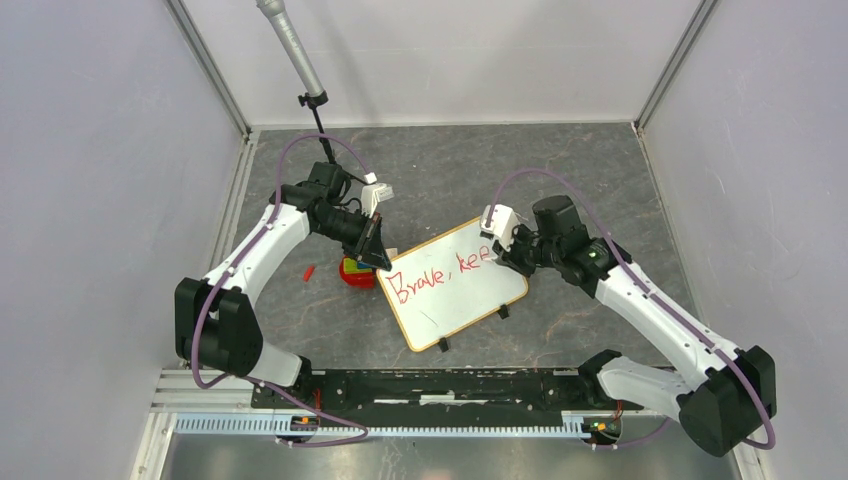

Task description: Write a sentence on the whiteboard

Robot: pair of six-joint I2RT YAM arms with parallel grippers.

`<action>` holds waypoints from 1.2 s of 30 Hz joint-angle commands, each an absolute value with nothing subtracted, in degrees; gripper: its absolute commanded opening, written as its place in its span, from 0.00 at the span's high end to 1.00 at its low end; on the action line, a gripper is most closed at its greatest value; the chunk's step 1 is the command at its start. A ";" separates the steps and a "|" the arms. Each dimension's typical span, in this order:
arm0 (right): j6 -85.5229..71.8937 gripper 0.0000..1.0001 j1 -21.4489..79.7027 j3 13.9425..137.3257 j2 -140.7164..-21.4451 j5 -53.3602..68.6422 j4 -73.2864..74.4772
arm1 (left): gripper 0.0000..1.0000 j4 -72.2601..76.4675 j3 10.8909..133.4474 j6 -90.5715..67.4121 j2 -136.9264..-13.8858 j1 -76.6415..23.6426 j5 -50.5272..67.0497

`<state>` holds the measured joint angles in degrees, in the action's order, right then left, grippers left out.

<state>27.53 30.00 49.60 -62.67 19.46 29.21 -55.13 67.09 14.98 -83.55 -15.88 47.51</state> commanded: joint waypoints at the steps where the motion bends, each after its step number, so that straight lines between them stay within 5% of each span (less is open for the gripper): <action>1: 29.70 1.00 30.15 48.56 -62.17 16.65 30.72 | 0.97 -54.67 67.62 14.58 -83.61 -15.91 46.13; 36: 31.01 1.00 28.56 54.49 -64.84 15.08 30.34 | 0.98 -54.67 66.88 14.86 -82.86 -15.91 45.97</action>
